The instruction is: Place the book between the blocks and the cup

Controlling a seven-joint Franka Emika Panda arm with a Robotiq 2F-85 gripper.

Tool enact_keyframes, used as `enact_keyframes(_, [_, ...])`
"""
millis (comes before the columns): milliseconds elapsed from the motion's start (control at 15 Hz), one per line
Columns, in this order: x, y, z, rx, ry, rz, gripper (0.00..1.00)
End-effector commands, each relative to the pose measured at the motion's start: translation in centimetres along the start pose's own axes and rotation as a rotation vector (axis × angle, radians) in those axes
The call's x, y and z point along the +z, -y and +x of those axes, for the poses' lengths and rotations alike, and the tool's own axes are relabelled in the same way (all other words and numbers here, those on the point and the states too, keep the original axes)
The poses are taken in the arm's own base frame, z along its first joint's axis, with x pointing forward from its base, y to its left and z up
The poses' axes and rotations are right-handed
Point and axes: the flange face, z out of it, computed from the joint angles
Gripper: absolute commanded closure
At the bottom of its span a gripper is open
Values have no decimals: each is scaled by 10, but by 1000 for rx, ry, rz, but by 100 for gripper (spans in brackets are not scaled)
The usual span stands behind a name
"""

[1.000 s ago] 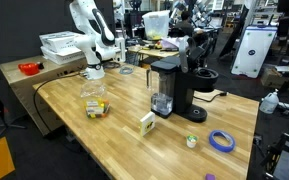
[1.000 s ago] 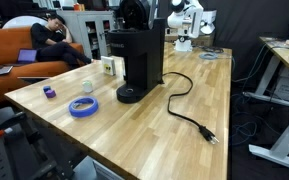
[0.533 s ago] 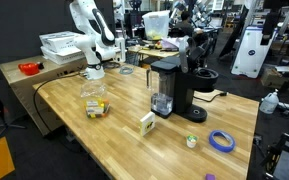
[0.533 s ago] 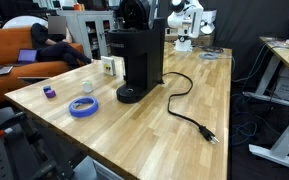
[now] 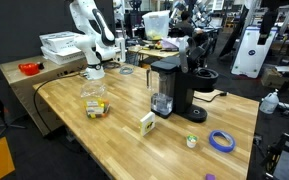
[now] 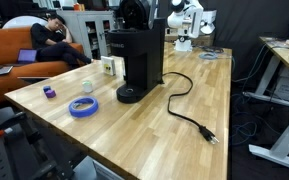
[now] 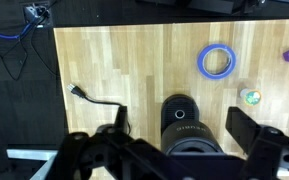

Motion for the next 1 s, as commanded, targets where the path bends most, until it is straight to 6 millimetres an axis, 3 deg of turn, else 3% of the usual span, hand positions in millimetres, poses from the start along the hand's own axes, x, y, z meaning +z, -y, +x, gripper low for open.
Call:
enact_keyframes(0, [-5, 15, 5, -102, -26, 80, 0])
enact_keyframes(267, [-14, 75, 19, -358, -37, 108, 0])
enact_keyframes(467, [-9, 113, 31, -488, -20, 17, 0])
enact_keyframes(533, [-10, 112, 22, -430, -30, 53, 0])
enact_keyframes(667, [-6, 120, 26, -460, -14, 28, 0])
enact_keyframes(933, [-6, 115, 28, -470, -15, 28, 0])
